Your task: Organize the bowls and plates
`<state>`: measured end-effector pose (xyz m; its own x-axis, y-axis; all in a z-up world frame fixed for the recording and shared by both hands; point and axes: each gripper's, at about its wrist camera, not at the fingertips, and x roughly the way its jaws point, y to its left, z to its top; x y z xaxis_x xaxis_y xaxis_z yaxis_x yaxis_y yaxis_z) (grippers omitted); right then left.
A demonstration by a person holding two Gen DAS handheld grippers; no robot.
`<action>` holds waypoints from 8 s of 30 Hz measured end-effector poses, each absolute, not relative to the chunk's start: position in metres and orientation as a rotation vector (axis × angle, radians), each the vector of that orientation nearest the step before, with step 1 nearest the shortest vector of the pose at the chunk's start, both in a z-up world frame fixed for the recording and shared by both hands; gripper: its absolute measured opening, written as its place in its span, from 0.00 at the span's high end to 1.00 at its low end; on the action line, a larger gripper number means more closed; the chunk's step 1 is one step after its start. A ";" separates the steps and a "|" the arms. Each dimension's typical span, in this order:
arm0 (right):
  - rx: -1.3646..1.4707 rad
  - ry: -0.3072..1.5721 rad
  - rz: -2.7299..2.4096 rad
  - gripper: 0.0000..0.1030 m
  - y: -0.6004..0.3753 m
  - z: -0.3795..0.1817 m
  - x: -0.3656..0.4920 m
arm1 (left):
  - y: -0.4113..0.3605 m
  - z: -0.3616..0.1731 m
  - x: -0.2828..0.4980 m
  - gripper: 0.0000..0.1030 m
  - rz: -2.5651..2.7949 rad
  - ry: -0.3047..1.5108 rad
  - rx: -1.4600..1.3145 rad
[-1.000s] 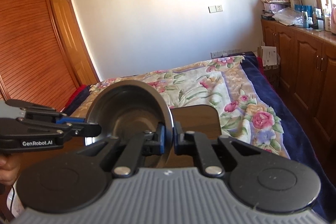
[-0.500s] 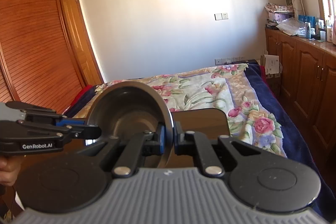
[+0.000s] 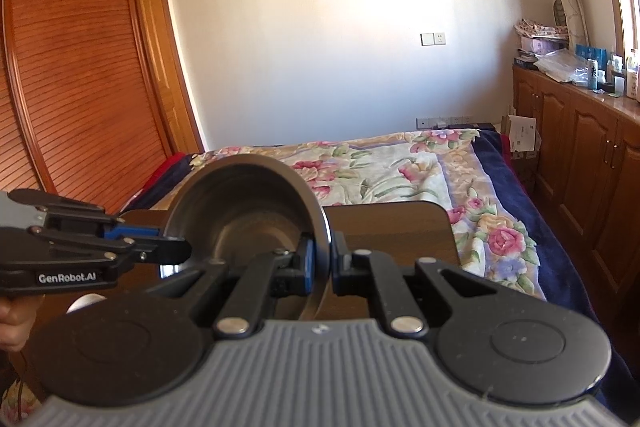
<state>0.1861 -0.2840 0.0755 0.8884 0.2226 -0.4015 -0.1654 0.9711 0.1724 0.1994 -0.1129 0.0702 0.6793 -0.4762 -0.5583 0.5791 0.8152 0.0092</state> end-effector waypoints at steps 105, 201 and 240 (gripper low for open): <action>-0.018 0.349 0.268 0.62 -0.197 0.007 0.150 | -0.050 -0.023 0.131 0.71 -0.384 0.513 0.014; 0.167 0.384 0.475 0.68 -0.117 0.001 0.149 | 0.095 -0.009 0.095 0.73 -0.219 0.495 -0.181; 0.124 0.355 0.423 0.53 -0.126 0.014 0.126 | 0.091 -0.004 0.092 0.61 -0.110 0.481 -0.078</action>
<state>0.1265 -0.1255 0.0139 0.8518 0.4219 -0.3106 -0.3793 0.9055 0.1901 0.0916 0.0912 -0.0040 0.8808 -0.1237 -0.4571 0.0868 0.9911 -0.1009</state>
